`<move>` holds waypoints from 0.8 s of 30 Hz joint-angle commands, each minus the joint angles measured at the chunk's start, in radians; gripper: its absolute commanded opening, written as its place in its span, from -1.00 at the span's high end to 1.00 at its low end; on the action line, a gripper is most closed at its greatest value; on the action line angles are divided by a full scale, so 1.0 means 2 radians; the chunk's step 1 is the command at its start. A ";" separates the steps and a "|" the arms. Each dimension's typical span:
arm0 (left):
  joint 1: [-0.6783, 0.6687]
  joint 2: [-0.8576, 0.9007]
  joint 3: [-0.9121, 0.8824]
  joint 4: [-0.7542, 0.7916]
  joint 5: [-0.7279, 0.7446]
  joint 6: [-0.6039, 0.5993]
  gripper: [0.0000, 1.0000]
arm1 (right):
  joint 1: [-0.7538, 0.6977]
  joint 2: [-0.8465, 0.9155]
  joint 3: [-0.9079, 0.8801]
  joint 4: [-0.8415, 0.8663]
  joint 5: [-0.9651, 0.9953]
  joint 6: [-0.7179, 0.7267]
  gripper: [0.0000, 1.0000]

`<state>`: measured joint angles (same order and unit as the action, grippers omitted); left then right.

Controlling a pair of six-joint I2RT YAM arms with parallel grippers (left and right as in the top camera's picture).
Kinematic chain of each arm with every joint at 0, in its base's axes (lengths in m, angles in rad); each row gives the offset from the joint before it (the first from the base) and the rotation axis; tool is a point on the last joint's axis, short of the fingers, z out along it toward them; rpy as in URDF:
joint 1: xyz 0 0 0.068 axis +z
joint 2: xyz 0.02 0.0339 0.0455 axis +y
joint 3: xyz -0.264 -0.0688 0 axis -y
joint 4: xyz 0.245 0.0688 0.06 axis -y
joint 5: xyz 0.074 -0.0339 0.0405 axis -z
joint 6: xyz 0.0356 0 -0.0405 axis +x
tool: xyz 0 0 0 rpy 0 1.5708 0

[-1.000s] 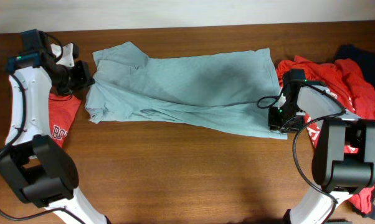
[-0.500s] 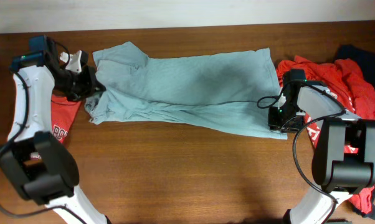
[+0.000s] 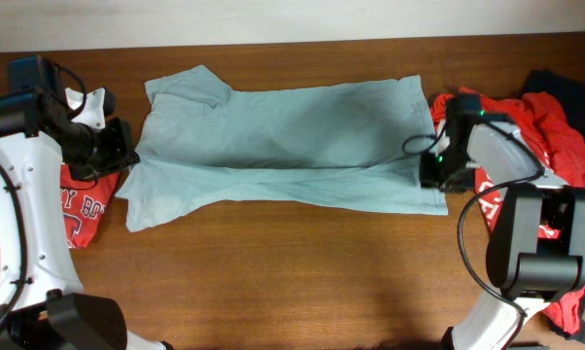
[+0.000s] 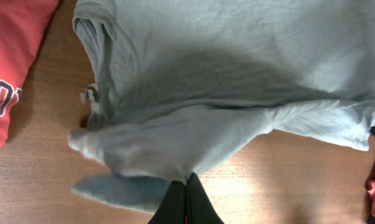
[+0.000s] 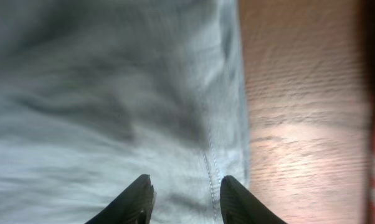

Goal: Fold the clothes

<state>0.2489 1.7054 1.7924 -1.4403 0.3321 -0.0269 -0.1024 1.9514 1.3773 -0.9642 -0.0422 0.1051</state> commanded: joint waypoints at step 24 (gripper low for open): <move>0.000 0.001 0.004 0.004 -0.008 0.002 1.00 | -0.001 0.063 0.088 0.025 -0.003 0.003 0.11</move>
<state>0.2489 1.7054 1.7924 -1.4353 0.3244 -0.0273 -0.1024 2.0399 1.5410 -0.9154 -0.0471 0.1055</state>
